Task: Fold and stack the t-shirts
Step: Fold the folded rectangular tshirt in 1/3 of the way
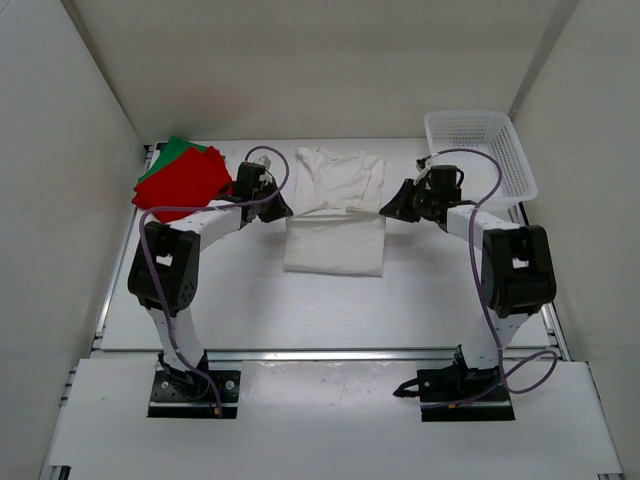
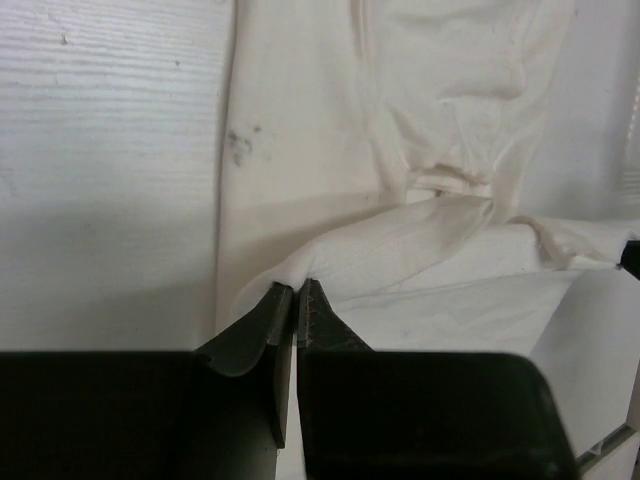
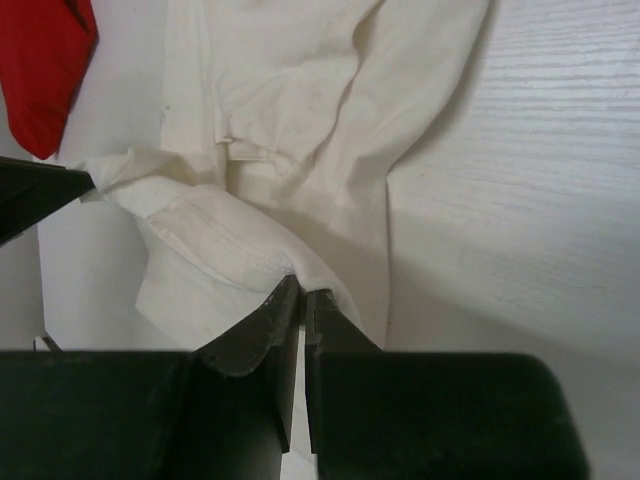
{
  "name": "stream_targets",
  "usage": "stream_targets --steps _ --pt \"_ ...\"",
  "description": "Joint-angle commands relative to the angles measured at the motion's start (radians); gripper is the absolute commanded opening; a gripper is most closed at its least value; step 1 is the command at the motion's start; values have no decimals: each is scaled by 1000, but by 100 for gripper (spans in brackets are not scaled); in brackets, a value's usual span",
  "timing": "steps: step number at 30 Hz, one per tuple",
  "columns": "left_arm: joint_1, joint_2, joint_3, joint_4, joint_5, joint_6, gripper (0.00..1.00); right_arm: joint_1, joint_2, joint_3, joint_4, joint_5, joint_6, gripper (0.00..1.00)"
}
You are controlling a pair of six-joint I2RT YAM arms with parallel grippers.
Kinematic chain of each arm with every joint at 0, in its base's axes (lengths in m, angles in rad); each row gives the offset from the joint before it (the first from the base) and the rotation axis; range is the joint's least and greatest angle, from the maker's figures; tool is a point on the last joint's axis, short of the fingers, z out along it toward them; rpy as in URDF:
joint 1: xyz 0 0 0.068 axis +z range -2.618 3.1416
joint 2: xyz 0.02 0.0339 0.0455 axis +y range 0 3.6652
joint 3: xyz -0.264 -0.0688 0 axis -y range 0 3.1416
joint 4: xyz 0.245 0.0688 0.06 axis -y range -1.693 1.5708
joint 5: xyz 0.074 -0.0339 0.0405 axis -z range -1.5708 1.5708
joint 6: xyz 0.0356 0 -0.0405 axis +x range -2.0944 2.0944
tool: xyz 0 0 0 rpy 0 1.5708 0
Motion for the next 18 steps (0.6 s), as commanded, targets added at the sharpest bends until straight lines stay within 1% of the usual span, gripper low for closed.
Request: stream_targets --steps 1,3,4,5,7,8,10,11,12,14,15,16,17,18 --pt "15 29 88 37 -1 6 7 -21 50 65 10 -3 -30 0" --pt "26 64 110 49 18 -5 12 -24 85 114 -10 0 -35 0" --pt "30 72 128 50 24 -10 17 -22 101 116 -13 -3 -33 2" --pt "30 83 139 56 40 -16 23 -24 108 131 -4 -2 -35 3" --pt "36 78 151 50 24 -20 32 -19 116 151 -3 -2 -26 13" --pt "46 57 141 58 19 -25 38 -33 116 155 3 -20 -26 15" --pt "59 13 104 98 22 -54 47 -41 89 175 -17 -12 -24 19" --pt "67 -5 67 125 28 -68 47 -39 60 165 -22 -3 -26 21" --pt "67 -53 42 168 30 -82 46 -35 38 146 -19 8 -27 23" --pt "49 -123 -68 210 33 -103 44 -15 -43 96 -19 50 -42 29" --pt "29 -170 -140 252 34 -124 44 7 -80 41 2 69 -38 27" --pt "18 -216 -178 305 39 -132 44 15 -106 13 15 75 -42 26" --pt "-3 -250 -242 329 35 -144 44 42 -135 -43 30 81 -41 22" --pt "-35 -265 -295 346 28 -154 43 77 -155 -90 33 110 -44 15"
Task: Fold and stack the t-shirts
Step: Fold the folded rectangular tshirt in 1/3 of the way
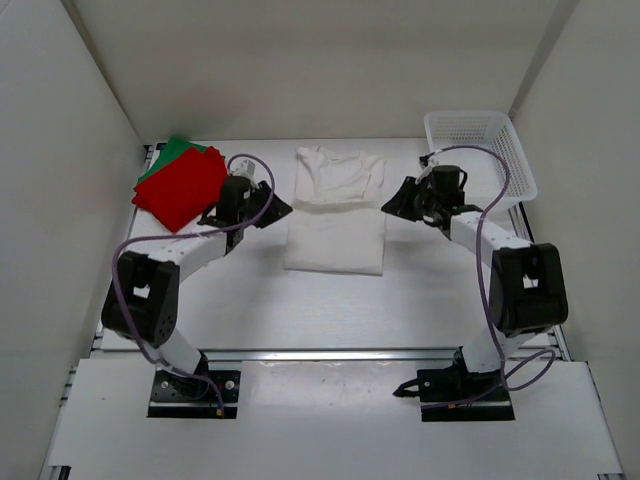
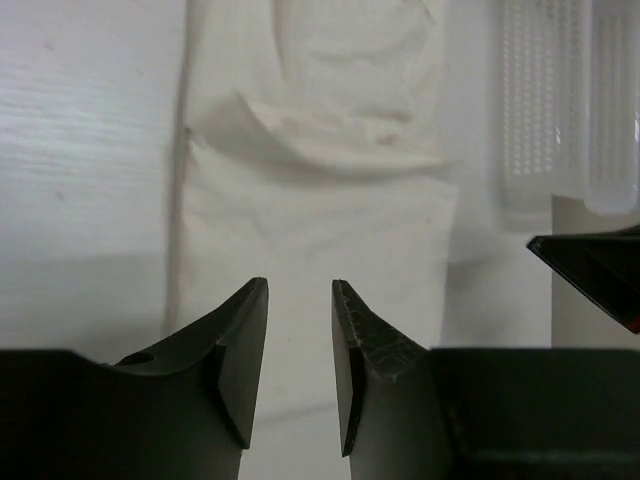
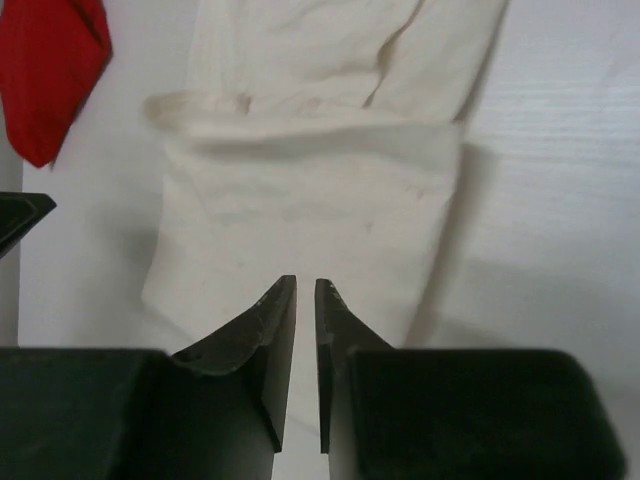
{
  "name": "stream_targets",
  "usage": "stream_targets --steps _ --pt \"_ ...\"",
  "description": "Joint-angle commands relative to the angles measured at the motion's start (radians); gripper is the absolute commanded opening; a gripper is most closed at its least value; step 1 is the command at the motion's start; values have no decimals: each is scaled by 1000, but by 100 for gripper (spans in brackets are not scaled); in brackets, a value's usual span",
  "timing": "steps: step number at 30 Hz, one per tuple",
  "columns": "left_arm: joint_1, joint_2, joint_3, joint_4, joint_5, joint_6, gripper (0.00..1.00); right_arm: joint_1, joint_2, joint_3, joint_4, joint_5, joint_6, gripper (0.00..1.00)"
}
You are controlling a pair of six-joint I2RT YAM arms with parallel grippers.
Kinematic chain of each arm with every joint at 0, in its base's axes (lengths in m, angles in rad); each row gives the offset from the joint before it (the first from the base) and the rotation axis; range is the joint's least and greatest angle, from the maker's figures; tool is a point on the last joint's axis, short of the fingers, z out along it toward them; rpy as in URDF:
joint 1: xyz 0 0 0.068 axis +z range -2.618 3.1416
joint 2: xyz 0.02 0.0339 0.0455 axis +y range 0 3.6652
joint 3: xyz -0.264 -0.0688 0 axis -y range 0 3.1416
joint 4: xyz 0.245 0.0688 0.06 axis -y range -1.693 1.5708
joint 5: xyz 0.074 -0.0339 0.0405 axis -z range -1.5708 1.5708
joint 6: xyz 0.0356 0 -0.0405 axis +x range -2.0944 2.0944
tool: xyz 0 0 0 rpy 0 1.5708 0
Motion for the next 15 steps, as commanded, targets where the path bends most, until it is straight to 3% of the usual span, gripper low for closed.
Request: stream_targets --steps 1,4,10,15 --pt "-88 -100 -140 142 10 -48 42 110 -93 -134 51 76 -24 11" --pt "-149 -77 -182 135 -5 -29 42 177 -93 -219 83 93 -34 0" --pt "-169 42 -285 133 29 -13 38 230 -41 -315 74 133 -59 0" --pt "-182 -36 -453 185 18 -21 37 252 -102 -502 137 153 -42 0"
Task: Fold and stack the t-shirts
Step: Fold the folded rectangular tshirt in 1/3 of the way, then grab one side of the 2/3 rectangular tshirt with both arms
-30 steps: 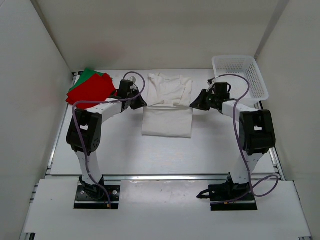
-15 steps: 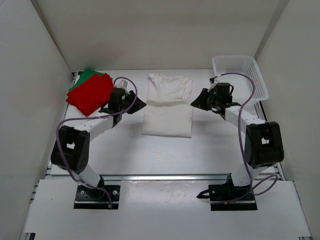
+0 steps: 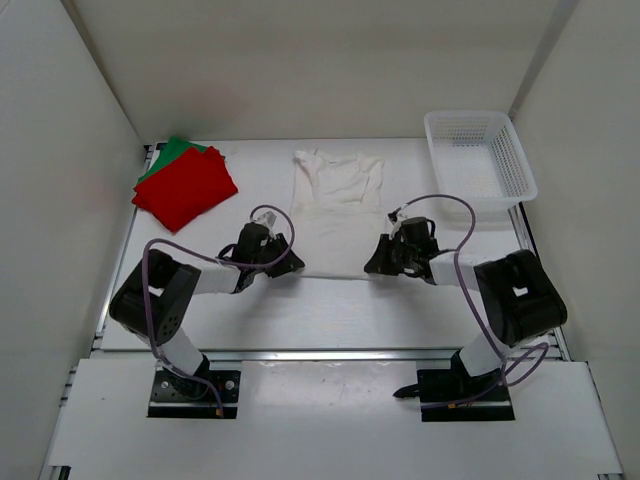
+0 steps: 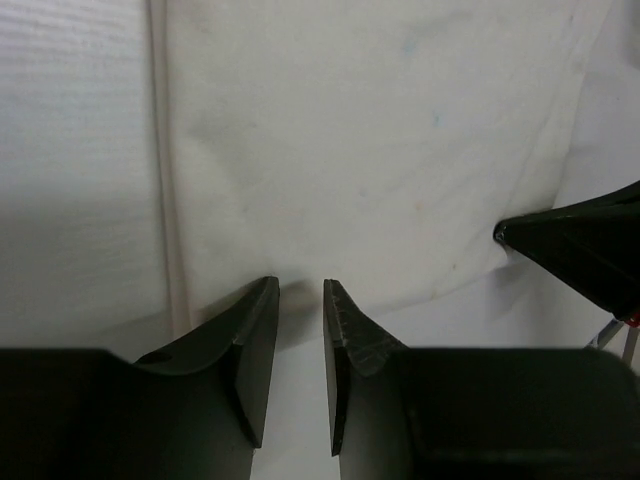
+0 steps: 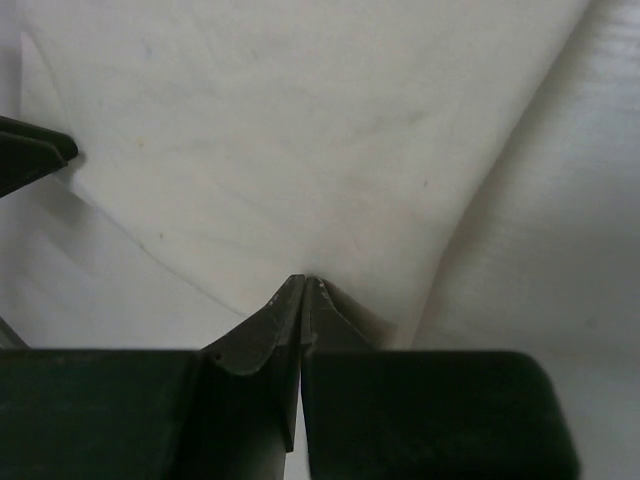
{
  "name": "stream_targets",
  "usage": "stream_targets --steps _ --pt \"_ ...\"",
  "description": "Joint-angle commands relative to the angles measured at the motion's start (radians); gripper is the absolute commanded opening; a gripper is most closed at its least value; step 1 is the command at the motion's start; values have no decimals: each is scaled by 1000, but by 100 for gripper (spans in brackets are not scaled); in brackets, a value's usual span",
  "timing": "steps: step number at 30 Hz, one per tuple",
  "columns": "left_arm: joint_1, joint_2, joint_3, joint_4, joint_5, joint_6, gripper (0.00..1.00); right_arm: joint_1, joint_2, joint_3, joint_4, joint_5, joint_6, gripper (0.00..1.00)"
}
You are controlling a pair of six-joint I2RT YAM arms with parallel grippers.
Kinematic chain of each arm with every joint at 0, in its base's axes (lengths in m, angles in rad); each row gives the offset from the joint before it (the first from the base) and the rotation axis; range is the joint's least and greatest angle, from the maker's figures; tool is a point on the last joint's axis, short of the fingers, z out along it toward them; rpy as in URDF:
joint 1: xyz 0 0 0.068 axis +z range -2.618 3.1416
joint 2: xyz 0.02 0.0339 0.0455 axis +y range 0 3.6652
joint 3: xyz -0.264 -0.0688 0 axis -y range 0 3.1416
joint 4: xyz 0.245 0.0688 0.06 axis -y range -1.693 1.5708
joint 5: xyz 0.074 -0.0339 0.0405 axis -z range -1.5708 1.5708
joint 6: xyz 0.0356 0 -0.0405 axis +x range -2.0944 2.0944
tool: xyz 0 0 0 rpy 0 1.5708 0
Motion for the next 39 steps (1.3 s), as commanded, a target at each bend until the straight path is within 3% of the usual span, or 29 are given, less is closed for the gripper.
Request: stream_targets --steps 1,7,10,12,17,21,24,30,36,39 --pt "-9 -74 -131 -15 1 4 36 28 -50 -149 11 59 -9 0" --pt "-87 -336 -333 -57 -32 -23 36 164 -255 -375 16 97 49 0" --pt "-95 -494 -401 -100 -36 -37 40 206 -382 -407 -28 93 59 0" --pt "-68 -597 -401 -204 -56 -8 43 208 -485 -410 -79 91 60 5" --pt "-17 -863 -380 -438 -113 55 52 169 -818 -424 -212 102 77 33" --pt "-21 -857 -445 -461 -67 67 56 94 -895 -490 -262 53 105 37" --pt "-70 -808 -487 -395 -71 34 62 117 -878 -499 -275 99 131 41" --pt "-129 -701 -449 -338 -88 13 66 100 -834 -504 -289 102 132 44" --pt "-167 -644 -445 -311 -116 18 53 145 -780 -516 -274 96 144 39" --pt "-186 -589 -421 -301 -116 18 36 139 -756 -522 -236 73 152 24"
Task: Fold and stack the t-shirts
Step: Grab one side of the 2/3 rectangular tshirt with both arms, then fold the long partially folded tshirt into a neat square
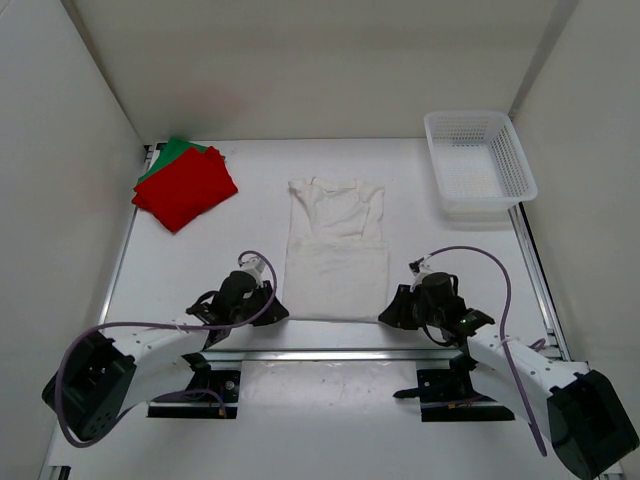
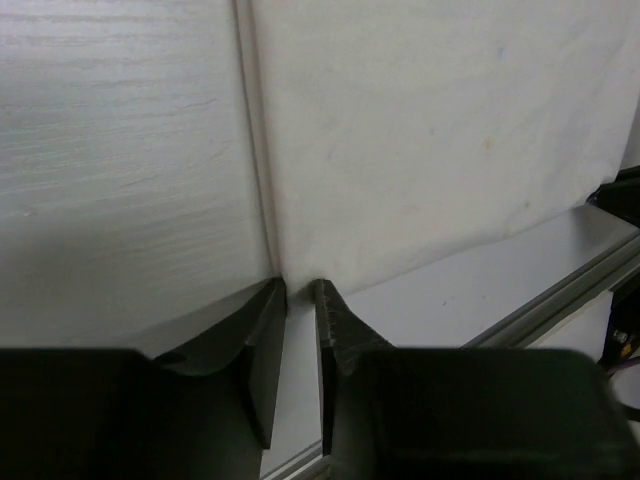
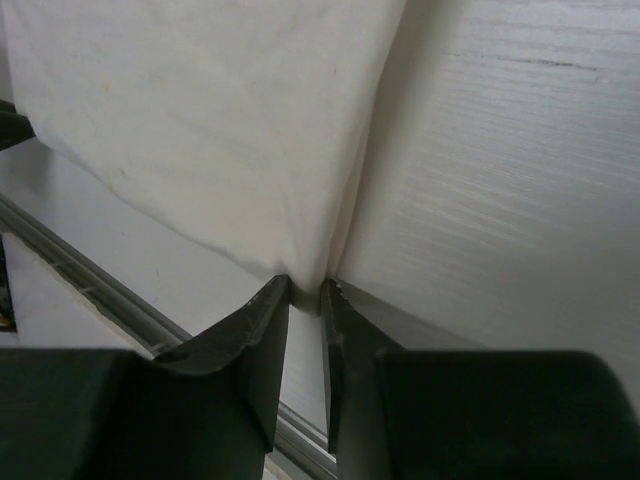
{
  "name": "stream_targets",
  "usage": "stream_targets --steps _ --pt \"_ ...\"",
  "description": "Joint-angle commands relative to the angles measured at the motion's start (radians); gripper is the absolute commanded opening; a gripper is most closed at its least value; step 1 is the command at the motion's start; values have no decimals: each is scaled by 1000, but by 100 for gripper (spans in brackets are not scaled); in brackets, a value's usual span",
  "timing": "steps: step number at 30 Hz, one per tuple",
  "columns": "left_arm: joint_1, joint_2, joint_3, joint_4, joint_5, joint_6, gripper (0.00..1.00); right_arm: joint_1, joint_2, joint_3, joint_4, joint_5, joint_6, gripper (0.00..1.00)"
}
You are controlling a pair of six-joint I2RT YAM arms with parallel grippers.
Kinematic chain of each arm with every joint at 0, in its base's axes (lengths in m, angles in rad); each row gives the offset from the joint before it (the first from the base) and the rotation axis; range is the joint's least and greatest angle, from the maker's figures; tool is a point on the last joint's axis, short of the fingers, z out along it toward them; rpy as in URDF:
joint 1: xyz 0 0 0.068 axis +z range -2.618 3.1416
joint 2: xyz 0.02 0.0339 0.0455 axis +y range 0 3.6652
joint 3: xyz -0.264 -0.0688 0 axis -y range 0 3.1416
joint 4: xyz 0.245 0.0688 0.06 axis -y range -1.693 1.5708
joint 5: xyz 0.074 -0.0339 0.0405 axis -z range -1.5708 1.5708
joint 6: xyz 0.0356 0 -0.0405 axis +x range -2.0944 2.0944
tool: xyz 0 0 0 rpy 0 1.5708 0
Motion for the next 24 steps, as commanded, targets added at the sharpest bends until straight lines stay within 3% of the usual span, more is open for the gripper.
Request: stream_targets --steps 1,4,5,9,13,15,17,19,21,24 --pt "-35 72 17 -59 -33 17 28 5 23 -15 -4 -1 3 17" --pt "-49 76 39 -59 -34 17 9 20 2 1 -14 11 8 0" --pt "-49 62 40 -59 -36 11 1 26 -21 8 -27 16 11 0" --pt "-95 -30 71 -231 -117 29 0 116 -118 8 -146 33 85 0" --pt "-132 -220 65 -424 -42 -41 0 343 -228 46 -305 123 218 0" --pt "-120 -300 95 -490 -10 -51 0 365 -250 125 -365 155 204 0" --pt "-65 -314 167 -535 14 -23 0 263 -206 252 -404 134 96 0" --pt "1 -236 340 -558 12 67 0 125 -116 323 -375 23 4 1" --pt "20 -106 463 -525 -19 112 0 -57 -42 383 -314 -88 -89 0" --pt "82 78 640 -437 -8 147 0 -202 76 475 -237 -153 -146 0"
